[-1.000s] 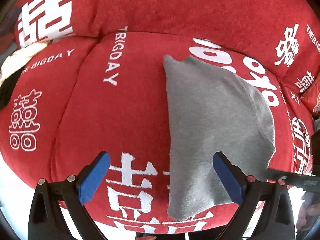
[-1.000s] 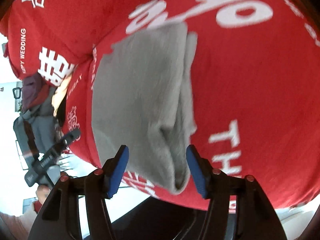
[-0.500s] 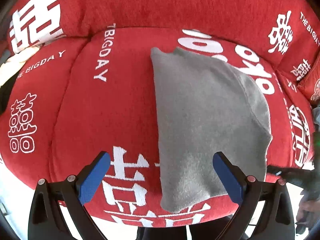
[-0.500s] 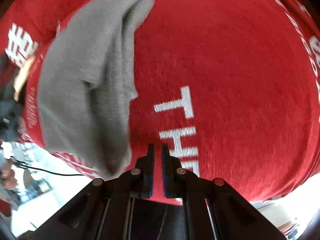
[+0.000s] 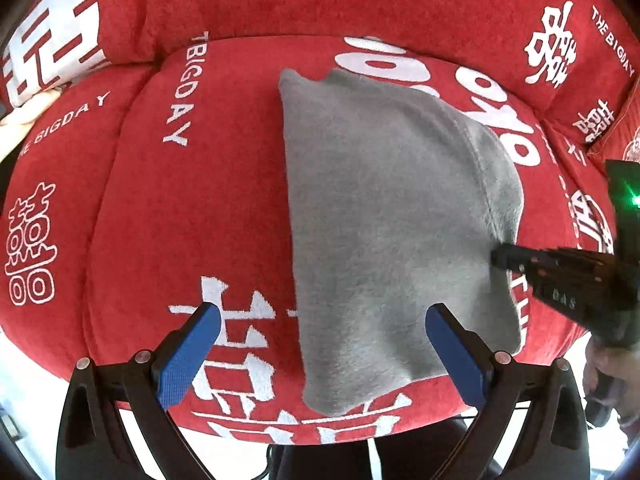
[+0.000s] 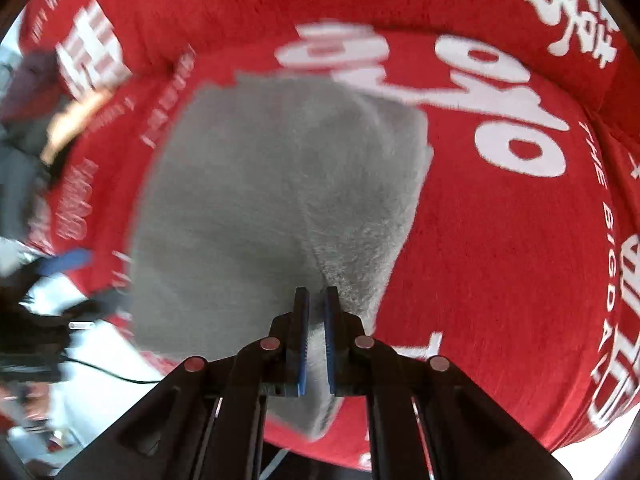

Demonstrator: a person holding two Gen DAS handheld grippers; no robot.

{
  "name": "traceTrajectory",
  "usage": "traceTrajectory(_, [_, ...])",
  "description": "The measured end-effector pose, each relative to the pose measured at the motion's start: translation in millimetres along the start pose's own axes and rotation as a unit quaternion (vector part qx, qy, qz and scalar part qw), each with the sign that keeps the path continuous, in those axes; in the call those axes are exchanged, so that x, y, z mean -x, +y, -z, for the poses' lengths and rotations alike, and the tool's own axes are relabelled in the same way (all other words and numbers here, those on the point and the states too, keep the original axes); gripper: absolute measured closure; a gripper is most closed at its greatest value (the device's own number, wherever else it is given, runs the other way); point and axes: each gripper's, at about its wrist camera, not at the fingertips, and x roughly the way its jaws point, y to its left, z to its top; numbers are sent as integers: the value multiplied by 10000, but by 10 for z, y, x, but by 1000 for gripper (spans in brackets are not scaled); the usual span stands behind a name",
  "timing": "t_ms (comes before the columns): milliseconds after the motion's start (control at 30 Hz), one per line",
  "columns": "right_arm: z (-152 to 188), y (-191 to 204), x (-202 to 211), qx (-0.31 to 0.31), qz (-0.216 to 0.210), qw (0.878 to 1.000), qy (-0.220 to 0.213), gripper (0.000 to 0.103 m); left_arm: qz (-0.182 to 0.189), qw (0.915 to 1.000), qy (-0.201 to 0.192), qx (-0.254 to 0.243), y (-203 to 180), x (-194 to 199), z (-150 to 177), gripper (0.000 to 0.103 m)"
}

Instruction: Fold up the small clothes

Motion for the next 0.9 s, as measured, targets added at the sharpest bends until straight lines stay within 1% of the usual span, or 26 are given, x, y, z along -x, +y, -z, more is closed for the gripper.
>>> traceTrajectory(33, [22, -60, -102, -16, -6, 10000, 57, 95, 15, 10000, 18, 21, 7, -2, 1, 0])
traceTrajectory(100, [22, -143, -118, -56, -141, 9998, -142, 96, 21, 10000, 49, 40, 10, -5, 4, 0])
traceTrajectory(267, [36, -148, -62, 166, -84, 9998, -70, 96, -166, 9997, 162, -18, -24, -10, 19, 0])
traceTrajectory(433, [72, -134, -43, -85, -141, 9998, 58, 95, -295, 9993, 231, 20, -37, 4, 29, 0])
traceTrajectory(533, [110, -153, -21, -160, -104, 9997, 143, 95, -367, 9989, 299, 50, -36, 26, 37, 0])
traceTrajectory(567, [125, -160, -1, -193, -77, 9996, 172, 93, -387, 9988, 309, 41, -39, 41, 40, 0])
traceTrajectory(600, [145, -163, 17, -223, -29, 9995, 208, 83, -406, 9987, 321, 29, -40, 65, 43, 0])
traceTrajectory(633, [162, -172, 36, -249, 42, 9994, 249, 76, -422, 9986, 327, 28, -41, 88, 46, 0])
traceTrajectory(667, [181, -194, 60, -295, 125, 9991, 294, 64, -423, 9985, 339, 27, -43, 114, 51, 0])
traceTrajectory(833, [291, -311, 210, -676, 167, 9967, 418, 63, -481, 9980, 414, -30, -83, 213, 61, 0])
traceTrajectory(867, [323, -322, 252, -744, 142, 9961, 454, 60, -503, 9978, 433, -50, -95, 234, 67, 0])
traceTrajectory(900, [342, -329, 277, -779, 115, 9957, 484, 55, -522, 9976, 455, -75, -112, 263, 73, 0])
